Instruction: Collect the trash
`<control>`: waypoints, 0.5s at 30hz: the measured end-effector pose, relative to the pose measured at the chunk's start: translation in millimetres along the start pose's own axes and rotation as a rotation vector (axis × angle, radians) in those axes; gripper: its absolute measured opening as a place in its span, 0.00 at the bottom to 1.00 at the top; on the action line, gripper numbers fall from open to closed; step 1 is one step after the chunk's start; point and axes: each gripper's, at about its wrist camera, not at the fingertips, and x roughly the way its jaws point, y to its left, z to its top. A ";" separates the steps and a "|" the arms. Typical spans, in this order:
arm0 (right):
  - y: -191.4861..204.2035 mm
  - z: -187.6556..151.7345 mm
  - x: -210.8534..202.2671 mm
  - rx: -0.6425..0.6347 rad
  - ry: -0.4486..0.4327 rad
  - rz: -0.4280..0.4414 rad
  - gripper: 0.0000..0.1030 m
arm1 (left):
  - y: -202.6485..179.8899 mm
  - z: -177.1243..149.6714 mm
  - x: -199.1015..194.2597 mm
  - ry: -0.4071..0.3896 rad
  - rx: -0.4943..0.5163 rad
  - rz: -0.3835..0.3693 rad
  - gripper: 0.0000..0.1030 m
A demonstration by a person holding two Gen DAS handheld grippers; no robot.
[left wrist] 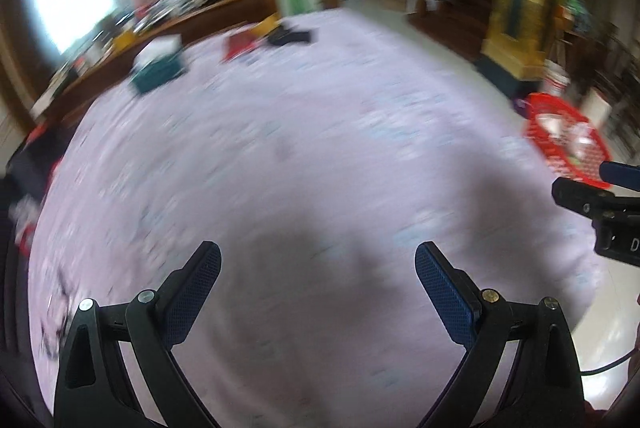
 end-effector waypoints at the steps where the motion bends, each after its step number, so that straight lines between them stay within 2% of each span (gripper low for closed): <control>1: 16.0 1.0 7.0 -0.031 0.009 0.023 0.87 | 10.6 -4.7 2.3 0.012 -0.019 0.021 0.94; 9: 121.8 -2.1 60.9 -0.206 0.096 0.172 0.87 | 112.3 -59.9 25.8 0.141 -0.194 0.214 0.94; 12: 158.9 -7.8 84.2 -0.260 0.133 0.207 0.87 | 140.1 -73.9 37.1 0.167 -0.233 0.234 0.94; 15: 179.1 -10.6 102.5 -0.269 0.146 0.210 0.87 | 153.0 -76.8 46.3 0.164 -0.256 0.224 0.94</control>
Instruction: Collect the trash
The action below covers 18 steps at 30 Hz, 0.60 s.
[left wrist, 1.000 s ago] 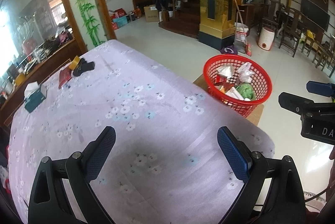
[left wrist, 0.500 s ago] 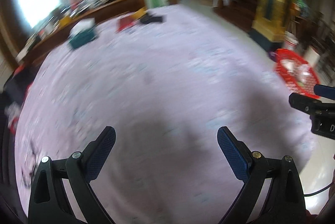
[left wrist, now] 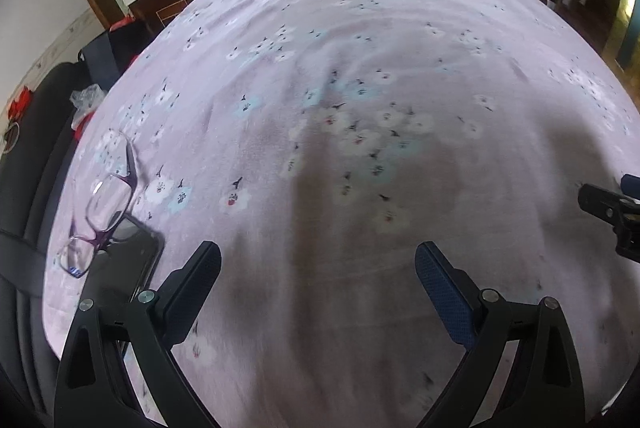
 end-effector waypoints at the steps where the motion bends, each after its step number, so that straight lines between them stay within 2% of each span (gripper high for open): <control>1: 4.0 2.1 6.6 0.004 -0.009 -0.005 0.87 | 0.1 0.4 3.2 0.003 -0.003 -0.010 0.94; 6: 13.9 7.1 17.8 0.035 -0.074 -0.047 0.90 | -5.5 10.1 9.4 -0.028 -0.010 -0.063 0.94; 7: 15.7 7.5 19.9 0.038 -0.091 -0.068 0.92 | -5.5 12.1 11.1 -0.028 -0.017 -0.085 0.94; 8: 17.5 8.8 21.3 0.042 -0.103 -0.080 1.00 | -4.4 13.4 13.8 -0.033 -0.030 -0.102 0.95; 11: 15.7 12.4 24.4 0.085 -0.126 -0.103 1.00 | 0.9 16.7 19.7 -0.029 -0.080 -0.142 0.99; 18: 18.2 15.6 25.6 0.083 -0.134 -0.105 1.00 | -0.7 25.5 25.8 -0.041 -0.093 -0.131 1.00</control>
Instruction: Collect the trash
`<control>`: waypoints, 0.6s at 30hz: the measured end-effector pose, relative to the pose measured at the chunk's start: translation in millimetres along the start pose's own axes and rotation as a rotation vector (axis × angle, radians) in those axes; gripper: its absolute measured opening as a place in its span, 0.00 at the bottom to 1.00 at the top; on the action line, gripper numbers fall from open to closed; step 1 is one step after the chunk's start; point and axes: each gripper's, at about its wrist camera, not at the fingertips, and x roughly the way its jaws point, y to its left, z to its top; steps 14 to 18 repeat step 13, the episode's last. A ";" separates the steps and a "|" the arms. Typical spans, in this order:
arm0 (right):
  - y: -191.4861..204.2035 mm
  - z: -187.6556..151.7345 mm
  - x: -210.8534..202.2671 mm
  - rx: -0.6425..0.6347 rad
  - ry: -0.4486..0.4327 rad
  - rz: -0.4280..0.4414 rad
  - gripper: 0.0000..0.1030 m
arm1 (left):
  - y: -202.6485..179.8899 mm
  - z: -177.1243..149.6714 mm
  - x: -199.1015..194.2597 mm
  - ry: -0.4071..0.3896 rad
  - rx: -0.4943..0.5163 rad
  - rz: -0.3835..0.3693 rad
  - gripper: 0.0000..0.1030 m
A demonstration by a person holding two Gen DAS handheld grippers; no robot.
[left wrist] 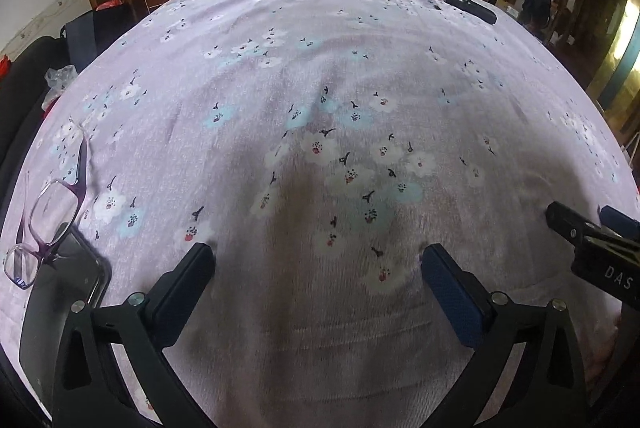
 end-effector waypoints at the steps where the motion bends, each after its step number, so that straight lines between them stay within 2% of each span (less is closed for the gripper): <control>1: 0.0 0.1 0.2 0.000 0.000 0.000 1.00 | 0.3 0.2 0.5 0.000 0.000 0.000 1.00; 18: 0.0 0.4 0.6 0.000 0.000 0.000 1.00 | 1.6 3.0 3.5 0.000 -0.002 -0.003 1.00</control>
